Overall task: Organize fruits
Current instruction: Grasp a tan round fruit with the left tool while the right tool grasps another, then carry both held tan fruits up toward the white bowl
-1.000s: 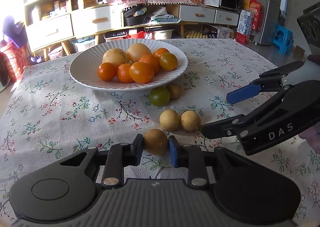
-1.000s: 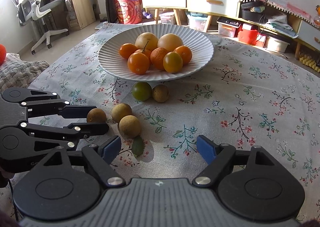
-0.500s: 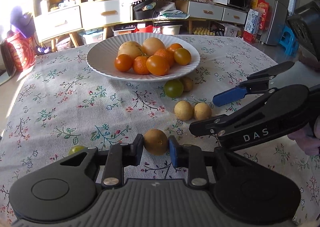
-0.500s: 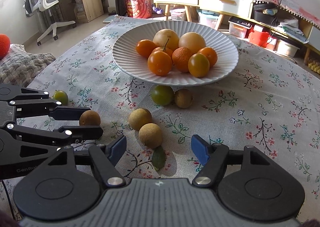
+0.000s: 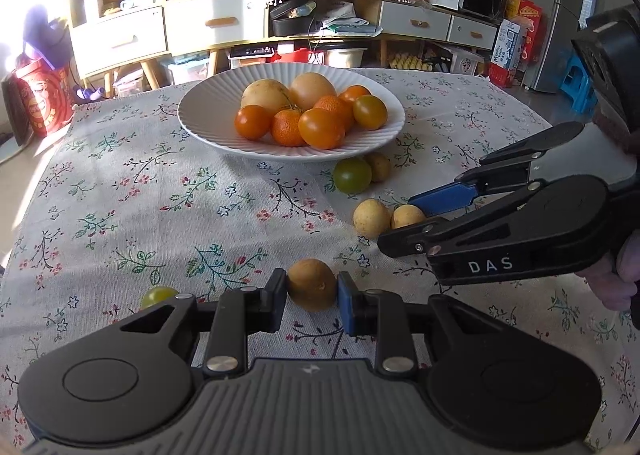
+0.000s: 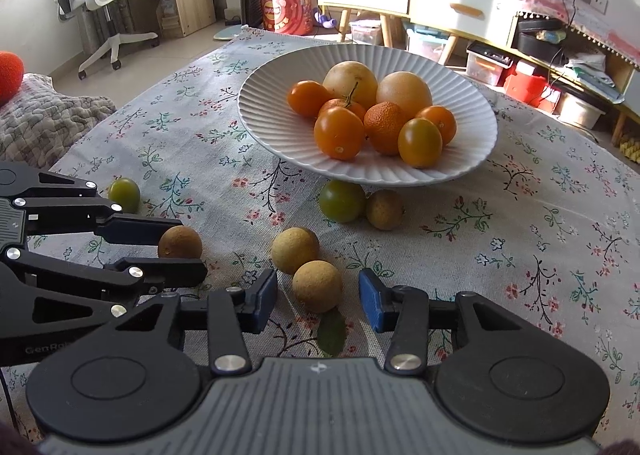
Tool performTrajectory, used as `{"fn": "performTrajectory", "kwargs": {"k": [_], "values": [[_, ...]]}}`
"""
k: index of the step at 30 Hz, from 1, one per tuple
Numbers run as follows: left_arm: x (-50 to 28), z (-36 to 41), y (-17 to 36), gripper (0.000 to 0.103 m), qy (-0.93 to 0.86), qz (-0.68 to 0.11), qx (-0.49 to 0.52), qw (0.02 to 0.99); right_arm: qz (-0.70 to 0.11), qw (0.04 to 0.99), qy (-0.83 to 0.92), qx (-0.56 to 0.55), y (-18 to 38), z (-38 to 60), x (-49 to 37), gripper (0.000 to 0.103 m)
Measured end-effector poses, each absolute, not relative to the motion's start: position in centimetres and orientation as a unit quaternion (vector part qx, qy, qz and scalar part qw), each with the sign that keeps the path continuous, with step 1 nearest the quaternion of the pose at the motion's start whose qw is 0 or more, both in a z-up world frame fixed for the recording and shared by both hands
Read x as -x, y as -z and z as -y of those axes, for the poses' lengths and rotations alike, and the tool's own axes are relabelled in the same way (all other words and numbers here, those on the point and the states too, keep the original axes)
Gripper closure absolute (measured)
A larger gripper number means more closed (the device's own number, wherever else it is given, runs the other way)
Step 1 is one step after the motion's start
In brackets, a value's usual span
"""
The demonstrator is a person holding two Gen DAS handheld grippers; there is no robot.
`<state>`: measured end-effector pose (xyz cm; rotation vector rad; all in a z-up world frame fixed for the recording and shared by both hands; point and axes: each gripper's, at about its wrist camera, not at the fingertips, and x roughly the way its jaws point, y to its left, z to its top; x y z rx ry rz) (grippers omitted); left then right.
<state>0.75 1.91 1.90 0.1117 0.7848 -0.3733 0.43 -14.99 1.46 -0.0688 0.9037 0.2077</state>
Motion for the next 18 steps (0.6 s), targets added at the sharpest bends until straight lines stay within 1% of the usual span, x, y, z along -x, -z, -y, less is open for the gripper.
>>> {"fn": "performTrajectory", "kwargs": {"k": [3,12,18], "values": [[-0.8,-1.9,-1.9,0.086,0.180,-0.381,-0.051,0.905,-0.436,0.893,-0.104,0.038,-1.5,15.0,-0.4,0.080],[-1.1,-2.0,-2.6,0.086,0.180,-0.378,-0.038,0.907,-0.436,0.893,-0.103,0.042,-1.9,14.9,-0.4,0.080],[-1.3,-1.9,-3.6,0.086,0.181,-0.366,-0.029,0.912,-0.422,0.900,-0.103,0.032,-3.2,15.2,-0.1,0.080]]}}
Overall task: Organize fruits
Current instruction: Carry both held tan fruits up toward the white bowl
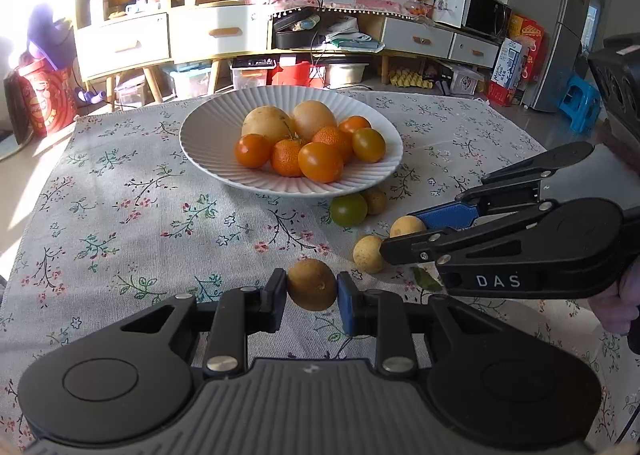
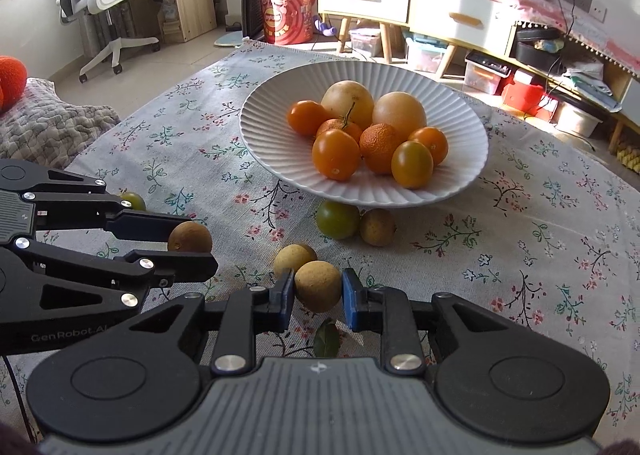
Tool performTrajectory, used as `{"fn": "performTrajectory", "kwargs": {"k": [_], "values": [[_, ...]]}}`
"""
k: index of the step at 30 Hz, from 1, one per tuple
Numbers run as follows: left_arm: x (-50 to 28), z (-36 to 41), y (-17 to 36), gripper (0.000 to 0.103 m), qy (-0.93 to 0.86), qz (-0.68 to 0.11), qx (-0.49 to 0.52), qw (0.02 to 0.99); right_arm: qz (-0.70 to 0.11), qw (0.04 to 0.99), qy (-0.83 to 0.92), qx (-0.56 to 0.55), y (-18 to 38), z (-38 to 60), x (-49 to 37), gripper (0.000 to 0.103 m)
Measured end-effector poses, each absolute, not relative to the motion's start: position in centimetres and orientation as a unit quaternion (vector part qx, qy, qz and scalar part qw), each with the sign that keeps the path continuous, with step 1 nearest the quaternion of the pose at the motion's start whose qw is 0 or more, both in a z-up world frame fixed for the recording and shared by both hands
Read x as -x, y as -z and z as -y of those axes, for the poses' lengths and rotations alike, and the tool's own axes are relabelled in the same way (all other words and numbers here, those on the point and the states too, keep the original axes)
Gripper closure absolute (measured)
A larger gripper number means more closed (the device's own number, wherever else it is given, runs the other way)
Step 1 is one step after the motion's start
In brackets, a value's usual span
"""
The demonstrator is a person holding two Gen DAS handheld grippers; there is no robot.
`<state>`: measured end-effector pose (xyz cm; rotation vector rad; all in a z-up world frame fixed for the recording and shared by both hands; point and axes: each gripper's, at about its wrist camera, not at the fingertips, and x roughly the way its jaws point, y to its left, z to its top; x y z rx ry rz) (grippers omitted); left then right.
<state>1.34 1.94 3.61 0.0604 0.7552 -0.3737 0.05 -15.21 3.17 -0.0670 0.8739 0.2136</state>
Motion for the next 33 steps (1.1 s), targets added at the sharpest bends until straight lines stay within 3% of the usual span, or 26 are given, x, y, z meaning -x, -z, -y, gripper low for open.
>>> {"fn": "performTrajectory", "kwargs": {"k": [16,33], "values": [[-3.9,-0.6,-6.6,0.086,0.167,-0.328,-0.008,0.930,-0.370,0.925,-0.080,-0.007,-6.6,16.5,-2.0,0.081],[-8.5,-1.1,-6.6,0.086,0.136,-0.336,0.022,0.932,-0.358,0.930,-0.044,-0.070,-7.0,20.3,-5.7,0.081]]}}
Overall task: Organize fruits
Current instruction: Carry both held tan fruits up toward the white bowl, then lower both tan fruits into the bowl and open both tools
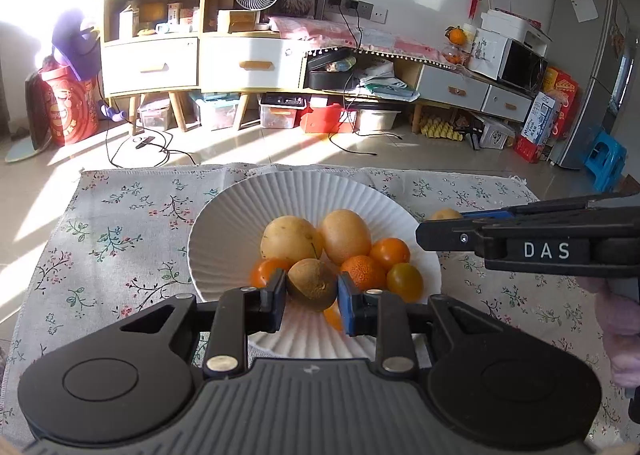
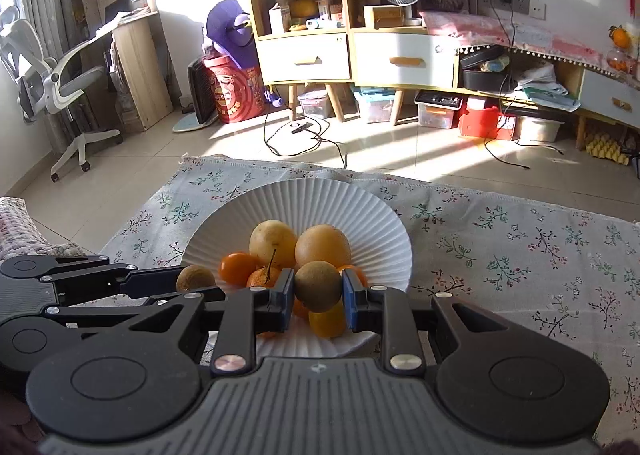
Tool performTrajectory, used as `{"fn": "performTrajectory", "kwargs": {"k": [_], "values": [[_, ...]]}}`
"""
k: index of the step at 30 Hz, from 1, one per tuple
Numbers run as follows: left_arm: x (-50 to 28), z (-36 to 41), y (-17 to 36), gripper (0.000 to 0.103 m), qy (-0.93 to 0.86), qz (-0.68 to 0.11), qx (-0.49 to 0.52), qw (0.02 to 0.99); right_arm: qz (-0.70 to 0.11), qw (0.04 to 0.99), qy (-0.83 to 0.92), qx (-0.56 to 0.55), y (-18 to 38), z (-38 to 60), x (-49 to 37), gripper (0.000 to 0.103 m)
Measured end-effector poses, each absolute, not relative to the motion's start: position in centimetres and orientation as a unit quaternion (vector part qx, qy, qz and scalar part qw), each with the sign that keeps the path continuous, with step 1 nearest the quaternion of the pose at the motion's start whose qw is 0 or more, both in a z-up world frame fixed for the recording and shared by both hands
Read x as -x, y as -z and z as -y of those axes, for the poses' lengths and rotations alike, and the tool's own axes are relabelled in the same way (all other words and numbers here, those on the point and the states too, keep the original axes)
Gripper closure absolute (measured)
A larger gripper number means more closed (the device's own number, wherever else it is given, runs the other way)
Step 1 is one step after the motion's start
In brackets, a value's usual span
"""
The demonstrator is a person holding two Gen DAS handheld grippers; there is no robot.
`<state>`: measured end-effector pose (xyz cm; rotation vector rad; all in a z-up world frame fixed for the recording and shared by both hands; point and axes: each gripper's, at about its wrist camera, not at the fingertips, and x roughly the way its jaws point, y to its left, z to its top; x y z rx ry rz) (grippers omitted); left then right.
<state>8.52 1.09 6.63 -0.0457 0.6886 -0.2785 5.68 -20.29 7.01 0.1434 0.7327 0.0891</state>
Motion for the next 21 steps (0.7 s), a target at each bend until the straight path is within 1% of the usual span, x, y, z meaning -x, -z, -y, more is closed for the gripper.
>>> {"fn": "performTrajectory", "kwargs": {"k": [5,10,17,21], "values": [[-10.7,-1.5,-6.9,0.086,0.131,-0.335,0.048,0.932,-0.362,0.926,-0.037,-0.095,-6.7,21.5,-7.3,0.080],[-12.9,-0.9,-7.0,0.086,0.142,-0.335,0.047,0.930,-0.366,0.923,-0.034,-0.116,-6.2,22.2,-8.8,0.080],[-16.2,0.0,-6.3,0.086,0.159,-0.365,0.057,0.915,-0.378,0.917,-0.031,-0.125,-4.8,23.0,-9.8,0.080],[-17.4,0.1,-5.8,0.086,0.163,-0.395,0.074,0.901,-0.386,0.914,-0.030,-0.125,-4.2,23.2,-9.9,0.080]]}}
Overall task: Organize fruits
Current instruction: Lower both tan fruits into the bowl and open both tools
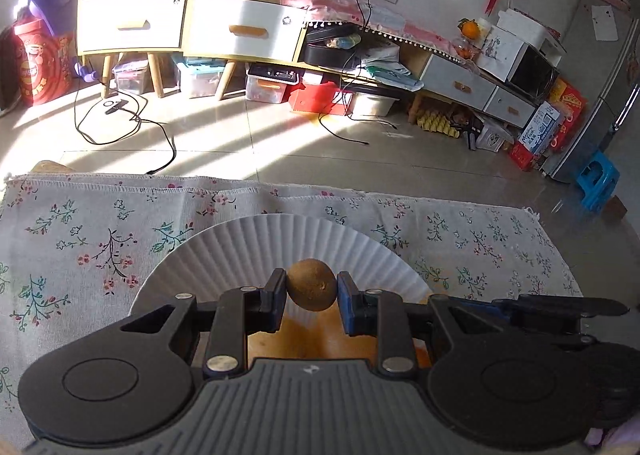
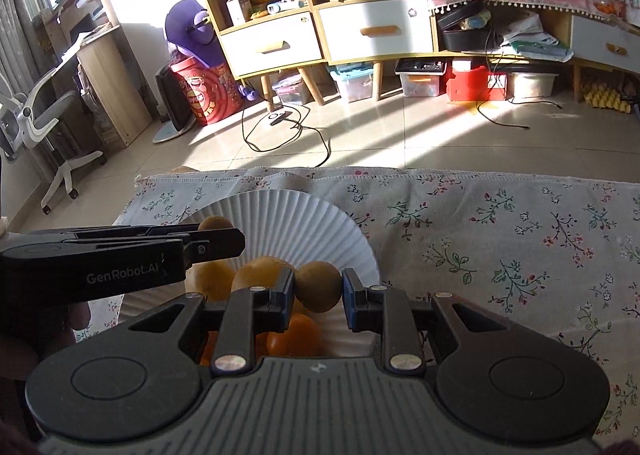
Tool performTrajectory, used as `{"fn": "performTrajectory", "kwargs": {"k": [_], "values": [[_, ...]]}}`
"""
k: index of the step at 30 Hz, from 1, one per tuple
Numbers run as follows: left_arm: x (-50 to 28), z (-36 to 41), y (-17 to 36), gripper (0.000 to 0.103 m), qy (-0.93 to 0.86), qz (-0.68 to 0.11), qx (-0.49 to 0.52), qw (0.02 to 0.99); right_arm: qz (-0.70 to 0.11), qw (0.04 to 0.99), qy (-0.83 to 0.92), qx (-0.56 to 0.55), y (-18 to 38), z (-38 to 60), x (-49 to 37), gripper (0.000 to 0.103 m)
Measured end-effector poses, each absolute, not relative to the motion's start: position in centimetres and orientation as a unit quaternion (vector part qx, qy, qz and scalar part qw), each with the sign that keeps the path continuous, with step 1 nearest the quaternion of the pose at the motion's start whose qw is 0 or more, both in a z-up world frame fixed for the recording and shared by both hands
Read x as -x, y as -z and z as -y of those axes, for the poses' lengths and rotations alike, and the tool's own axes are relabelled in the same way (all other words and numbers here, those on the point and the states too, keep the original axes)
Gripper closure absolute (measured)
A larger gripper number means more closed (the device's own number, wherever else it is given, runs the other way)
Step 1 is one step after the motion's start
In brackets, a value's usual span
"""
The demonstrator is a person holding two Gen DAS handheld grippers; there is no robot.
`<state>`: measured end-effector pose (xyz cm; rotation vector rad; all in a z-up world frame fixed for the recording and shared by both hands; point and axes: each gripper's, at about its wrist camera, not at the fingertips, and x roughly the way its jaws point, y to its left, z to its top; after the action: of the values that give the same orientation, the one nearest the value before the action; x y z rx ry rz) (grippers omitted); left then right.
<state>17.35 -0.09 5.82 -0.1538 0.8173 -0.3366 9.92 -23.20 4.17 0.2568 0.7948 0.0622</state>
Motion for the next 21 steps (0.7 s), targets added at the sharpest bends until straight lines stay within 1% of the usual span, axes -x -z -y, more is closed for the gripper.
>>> {"fn": "performTrajectory", "kwargs": {"k": [11,17,21], "values": [[-18.8,-0.1,-5.6,0.086,0.124,-0.441,0.092,0.884,-0.394,0.908,-0.039,-0.136,-3.7,23.2,-10.5,0.080],[-19.0,0.3,-5.8,0.086,0.118,-0.447,0.080,0.883,-0.392,0.909,-0.040,-0.133,-3.7,23.1,-10.6,0.080],[-18.9,0.2,-5.9,0.084,0.120,-0.444,0.076,0.885,-0.392,0.909,-0.038,-0.135,-3.7,23.2,-10.6,0.079]]}}
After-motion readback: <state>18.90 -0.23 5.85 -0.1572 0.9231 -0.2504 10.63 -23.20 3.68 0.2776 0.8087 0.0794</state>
